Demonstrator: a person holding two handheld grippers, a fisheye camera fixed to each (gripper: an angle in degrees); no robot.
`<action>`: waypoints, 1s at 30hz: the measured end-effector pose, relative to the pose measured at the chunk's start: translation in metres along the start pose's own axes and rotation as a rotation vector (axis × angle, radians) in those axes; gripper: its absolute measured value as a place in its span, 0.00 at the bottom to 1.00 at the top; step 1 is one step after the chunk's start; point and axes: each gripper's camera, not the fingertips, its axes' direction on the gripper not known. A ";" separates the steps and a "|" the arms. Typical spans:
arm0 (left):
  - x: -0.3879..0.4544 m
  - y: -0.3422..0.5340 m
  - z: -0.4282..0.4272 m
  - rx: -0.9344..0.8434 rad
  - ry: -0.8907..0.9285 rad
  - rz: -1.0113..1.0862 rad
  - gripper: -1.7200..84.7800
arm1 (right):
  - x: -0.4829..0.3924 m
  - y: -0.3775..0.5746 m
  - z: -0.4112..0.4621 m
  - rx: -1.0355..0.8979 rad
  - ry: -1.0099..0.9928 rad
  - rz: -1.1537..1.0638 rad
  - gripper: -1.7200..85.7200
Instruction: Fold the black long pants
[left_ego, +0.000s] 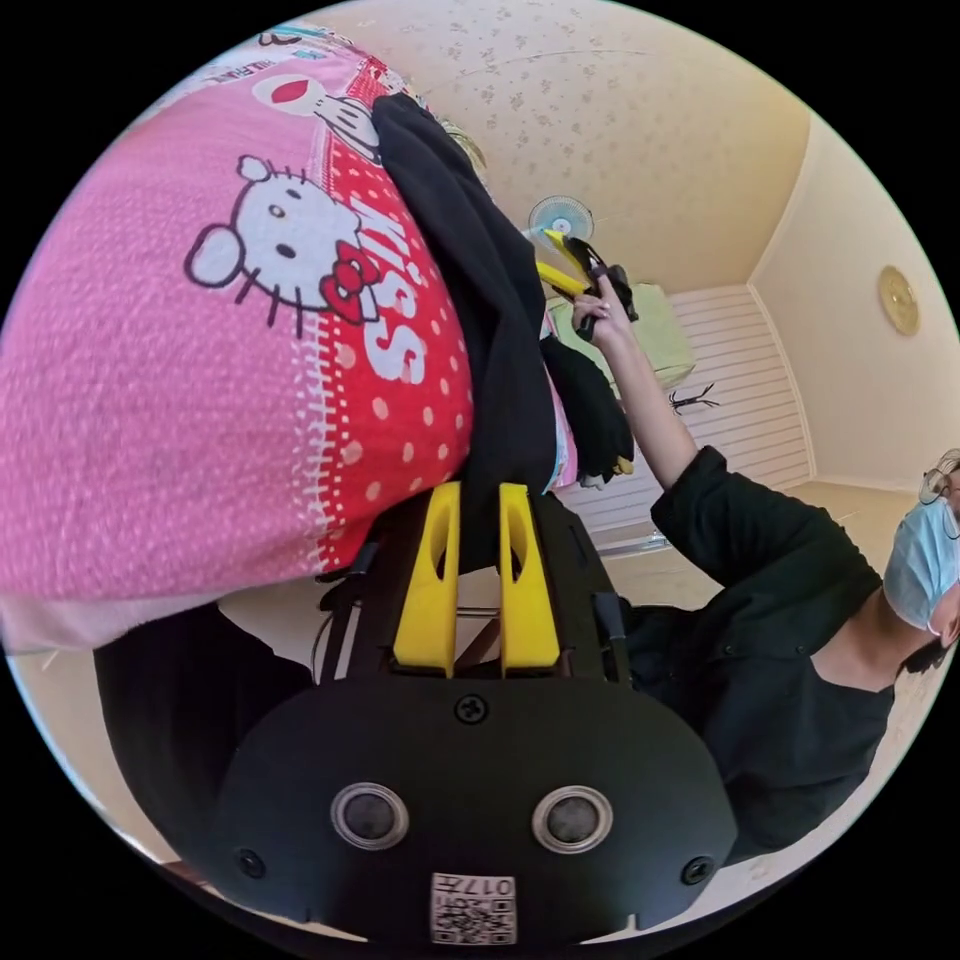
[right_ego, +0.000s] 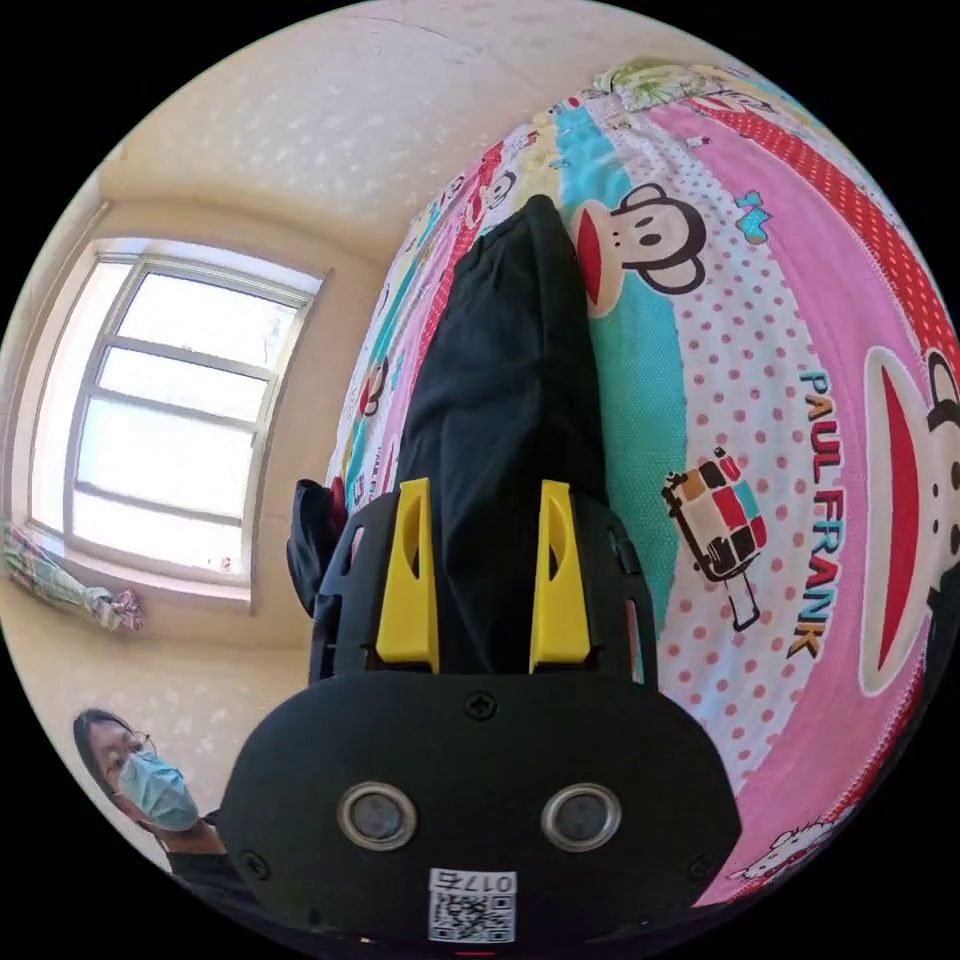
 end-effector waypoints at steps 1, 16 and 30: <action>0.003 0.002 -0.002 -0.004 -0.003 0.000 0.10 | 0.008 -0.017 0.017 -0.051 -0.023 0.044 0.12; 0.014 0.011 0.002 -0.091 0.121 0.048 0.11 | 0.069 -0.012 -0.026 0.172 0.123 -0.070 0.11; 0.006 0.036 0.008 -0.019 0.113 0.056 0.12 | 0.078 0.254 0.000 -0.174 -0.176 -0.315 0.11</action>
